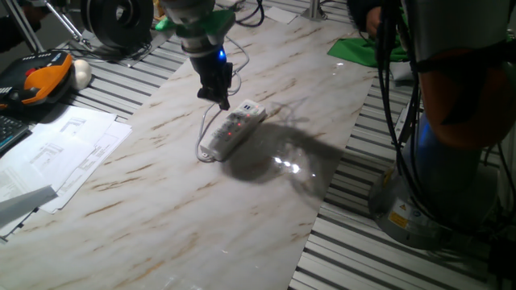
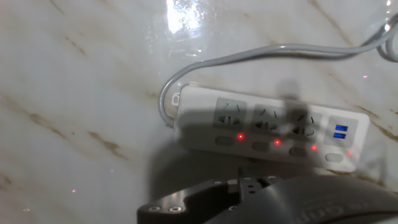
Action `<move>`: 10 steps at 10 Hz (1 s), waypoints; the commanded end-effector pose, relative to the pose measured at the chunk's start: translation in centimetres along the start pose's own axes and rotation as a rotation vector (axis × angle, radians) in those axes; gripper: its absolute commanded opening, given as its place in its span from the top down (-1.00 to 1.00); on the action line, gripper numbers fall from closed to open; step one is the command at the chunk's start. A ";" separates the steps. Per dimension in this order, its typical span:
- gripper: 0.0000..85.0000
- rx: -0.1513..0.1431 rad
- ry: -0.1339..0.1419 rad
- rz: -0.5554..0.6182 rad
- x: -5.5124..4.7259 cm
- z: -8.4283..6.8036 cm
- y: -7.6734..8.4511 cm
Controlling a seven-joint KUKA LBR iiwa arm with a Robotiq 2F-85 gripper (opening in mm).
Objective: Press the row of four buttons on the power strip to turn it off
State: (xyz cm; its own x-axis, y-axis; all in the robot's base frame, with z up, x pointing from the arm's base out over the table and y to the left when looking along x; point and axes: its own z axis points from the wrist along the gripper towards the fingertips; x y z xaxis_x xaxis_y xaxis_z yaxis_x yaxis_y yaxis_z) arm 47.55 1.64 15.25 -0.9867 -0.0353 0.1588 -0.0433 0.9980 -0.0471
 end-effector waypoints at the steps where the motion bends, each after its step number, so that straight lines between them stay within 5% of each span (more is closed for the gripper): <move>1: 1.00 -0.002 0.003 0.002 0.0 0.0 0.0; 4: 1.00 0.002 -0.023 0.007 0.0 0.0 0.0; 5: 1.00 -0.015 -0.014 0.010 0.0 0.0 0.0; 8: 1.00 0.006 0.002 0.057 0.0 0.0 0.0; 9: 1.00 -0.009 -0.008 0.040 0.0 0.0 0.0; 10: 1.00 -0.026 0.021 0.030 0.0 0.0 0.0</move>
State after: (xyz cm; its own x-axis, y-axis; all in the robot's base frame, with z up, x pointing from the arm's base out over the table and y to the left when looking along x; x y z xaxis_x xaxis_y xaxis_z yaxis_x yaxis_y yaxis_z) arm 47.55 1.58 15.23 -0.9835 -0.0040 0.1807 -0.0090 0.9996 -0.0264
